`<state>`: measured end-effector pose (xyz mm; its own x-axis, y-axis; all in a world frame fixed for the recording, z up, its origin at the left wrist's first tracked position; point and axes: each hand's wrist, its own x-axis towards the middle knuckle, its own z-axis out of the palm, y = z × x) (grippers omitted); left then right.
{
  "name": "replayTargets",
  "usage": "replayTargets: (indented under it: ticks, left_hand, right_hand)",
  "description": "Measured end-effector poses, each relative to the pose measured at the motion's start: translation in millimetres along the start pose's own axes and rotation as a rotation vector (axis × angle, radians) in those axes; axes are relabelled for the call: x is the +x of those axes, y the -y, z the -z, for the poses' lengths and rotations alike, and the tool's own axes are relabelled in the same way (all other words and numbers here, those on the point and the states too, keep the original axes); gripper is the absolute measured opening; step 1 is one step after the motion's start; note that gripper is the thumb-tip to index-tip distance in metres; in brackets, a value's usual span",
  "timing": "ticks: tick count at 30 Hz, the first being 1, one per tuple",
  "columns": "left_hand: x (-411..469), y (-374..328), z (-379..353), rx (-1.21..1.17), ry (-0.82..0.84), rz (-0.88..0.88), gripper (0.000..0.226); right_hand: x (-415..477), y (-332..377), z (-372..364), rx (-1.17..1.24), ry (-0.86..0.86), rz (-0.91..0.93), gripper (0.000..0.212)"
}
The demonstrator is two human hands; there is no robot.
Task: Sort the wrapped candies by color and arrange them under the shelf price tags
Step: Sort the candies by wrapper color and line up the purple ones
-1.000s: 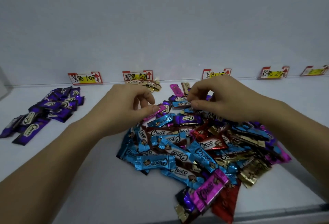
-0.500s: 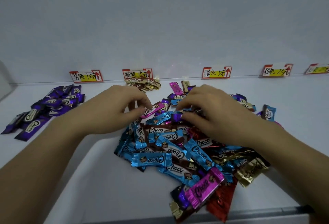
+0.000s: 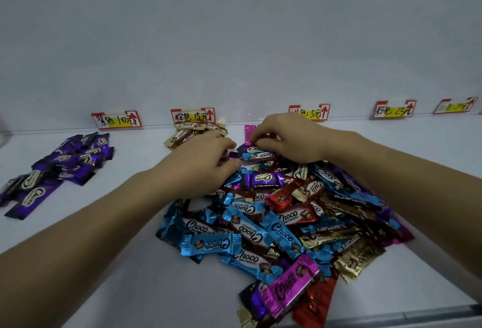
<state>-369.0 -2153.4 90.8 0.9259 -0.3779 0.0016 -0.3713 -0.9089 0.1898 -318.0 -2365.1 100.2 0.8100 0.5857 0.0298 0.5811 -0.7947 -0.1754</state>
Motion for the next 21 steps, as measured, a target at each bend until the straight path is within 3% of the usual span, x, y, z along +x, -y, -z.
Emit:
replayTargets:
  ticks: [6, 10, 14, 18, 21]
  left_hand:
    - [11.8, -21.8, 13.4, -0.031, 0.129, 0.089, 0.053]
    - [14.6, -20.4, 8.7, -0.218, 0.128, 0.131, 0.042]
    - [8.1, -15.0, 5.6, -0.393, 0.057, 0.149, 0.019]
    - [-1.9, -9.1, 9.6, -0.557, -0.12, 0.137, 0.005]
    - [-9.1, -5.3, 16.3, -0.694, -0.234, 0.161, 0.004]
  right_hand:
    - [4.7, 1.4, -1.0, 0.011, -0.011, -0.039, 0.026]
    - [-10.7, 1.6, 6.0, 0.047, 0.048, -0.031, 0.023]
    - [-21.2, 7.2, 9.3, 0.024, 0.082, -0.043, 0.031]
    - [-20.4, 18.1, 7.9, 0.049, 0.034, -0.096, 0.047]
    - [-16.9, 24.9, 4.5, 0.024, 0.025, -0.118, 0.035]
